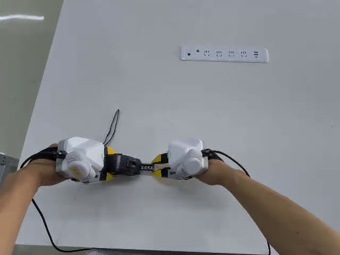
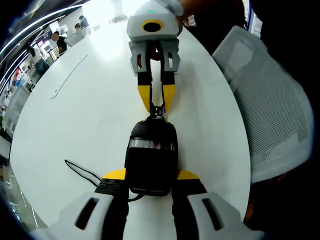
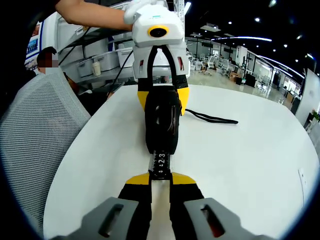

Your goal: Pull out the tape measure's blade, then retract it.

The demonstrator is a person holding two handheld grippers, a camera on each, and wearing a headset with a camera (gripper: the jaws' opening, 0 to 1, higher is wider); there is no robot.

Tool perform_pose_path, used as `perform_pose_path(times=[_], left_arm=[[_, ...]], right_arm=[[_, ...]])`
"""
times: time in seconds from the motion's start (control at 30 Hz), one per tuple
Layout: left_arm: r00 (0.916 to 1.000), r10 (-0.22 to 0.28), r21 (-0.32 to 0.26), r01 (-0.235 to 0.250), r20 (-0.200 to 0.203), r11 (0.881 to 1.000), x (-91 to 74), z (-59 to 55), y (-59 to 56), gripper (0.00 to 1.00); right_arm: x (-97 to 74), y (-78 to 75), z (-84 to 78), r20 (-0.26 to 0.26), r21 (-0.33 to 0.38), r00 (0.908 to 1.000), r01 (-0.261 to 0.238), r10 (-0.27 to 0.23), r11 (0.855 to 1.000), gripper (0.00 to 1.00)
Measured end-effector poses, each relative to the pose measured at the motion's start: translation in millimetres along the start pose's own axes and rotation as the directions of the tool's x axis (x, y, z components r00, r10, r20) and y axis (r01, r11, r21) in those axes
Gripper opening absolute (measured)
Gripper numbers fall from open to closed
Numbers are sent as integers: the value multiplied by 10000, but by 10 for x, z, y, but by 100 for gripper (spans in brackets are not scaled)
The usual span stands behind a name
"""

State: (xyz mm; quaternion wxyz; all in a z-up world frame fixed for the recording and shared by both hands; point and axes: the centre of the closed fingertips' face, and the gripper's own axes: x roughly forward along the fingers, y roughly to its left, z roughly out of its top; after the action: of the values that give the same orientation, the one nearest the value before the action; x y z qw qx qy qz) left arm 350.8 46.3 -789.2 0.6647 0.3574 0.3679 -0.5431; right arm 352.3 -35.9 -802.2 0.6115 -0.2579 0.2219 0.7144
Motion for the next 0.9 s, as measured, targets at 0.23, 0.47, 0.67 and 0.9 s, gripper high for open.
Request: perform_pose_path(times=[0.23, 0.47, 0.67, 0.9], left_arm=[[10000, 12, 0, -12, -6, 10000, 2, 3, 2, 29], [10000, 14, -11, -14, 5, 10000, 6, 6, 8, 29], [10000, 8, -36, -8, 17, 10000, 17, -8, 14, 29], [10000, 34, -59, -33, 10, 10000, 26, -20, 16, 29]], right_arm=[[-33, 2, -35, -43, 5, 10000, -4, 4, 10000, 10], [-57, 0, -60, -71, 25, 10000, -8, 8, 10000, 10], [-78, -3, -77, -97, 33, 10000, -4, 4, 10000, 10], [-112, 1, -101, -109, 77, 9999, 4, -3, 10000, 10]])
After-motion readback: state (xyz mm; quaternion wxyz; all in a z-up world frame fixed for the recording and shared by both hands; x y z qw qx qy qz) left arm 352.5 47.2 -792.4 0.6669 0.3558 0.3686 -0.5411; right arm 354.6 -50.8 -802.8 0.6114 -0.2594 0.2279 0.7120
